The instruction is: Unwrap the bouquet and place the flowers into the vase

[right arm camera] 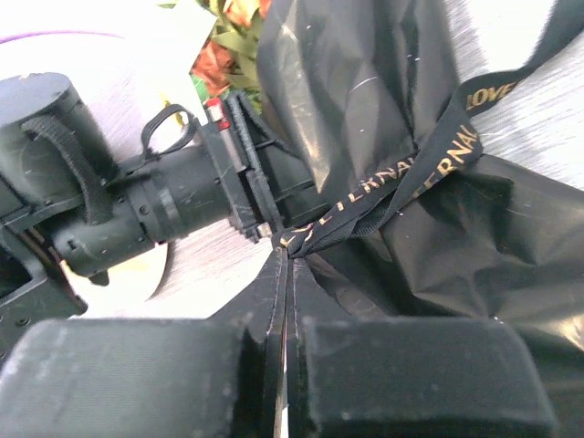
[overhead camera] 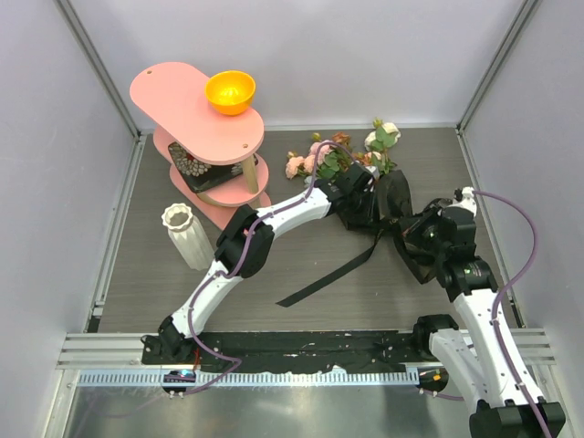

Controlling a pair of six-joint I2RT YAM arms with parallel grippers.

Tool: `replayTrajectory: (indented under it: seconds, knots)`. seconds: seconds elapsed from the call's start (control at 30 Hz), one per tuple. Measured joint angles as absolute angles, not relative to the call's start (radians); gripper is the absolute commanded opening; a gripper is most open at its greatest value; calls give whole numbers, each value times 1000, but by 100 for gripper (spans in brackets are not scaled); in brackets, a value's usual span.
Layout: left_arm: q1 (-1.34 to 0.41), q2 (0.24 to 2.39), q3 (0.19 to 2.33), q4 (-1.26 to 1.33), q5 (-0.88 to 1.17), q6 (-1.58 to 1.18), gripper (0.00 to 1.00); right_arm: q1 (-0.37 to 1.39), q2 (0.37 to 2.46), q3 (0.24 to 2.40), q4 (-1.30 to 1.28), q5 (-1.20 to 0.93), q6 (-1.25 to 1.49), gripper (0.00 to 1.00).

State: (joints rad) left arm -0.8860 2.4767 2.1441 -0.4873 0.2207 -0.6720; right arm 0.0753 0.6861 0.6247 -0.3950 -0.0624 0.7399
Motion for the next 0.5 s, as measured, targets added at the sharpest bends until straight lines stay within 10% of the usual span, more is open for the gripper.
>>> replayTrajectory:
  seconds: [0.13, 0.3, 0.5]
  knots:
    - [-886, 2477, 2145, -490, 220, -669, 23, 75, 689, 630, -431, -12, 735, 7]
    - [-886, 2477, 2144, -501, 217, -654, 28, 75, 699, 610, -438, -8, 735, 41]
    - [-886, 2476, 2144, -515, 225, -629, 37, 75, 784, 610, -471, -19, 727, 44]
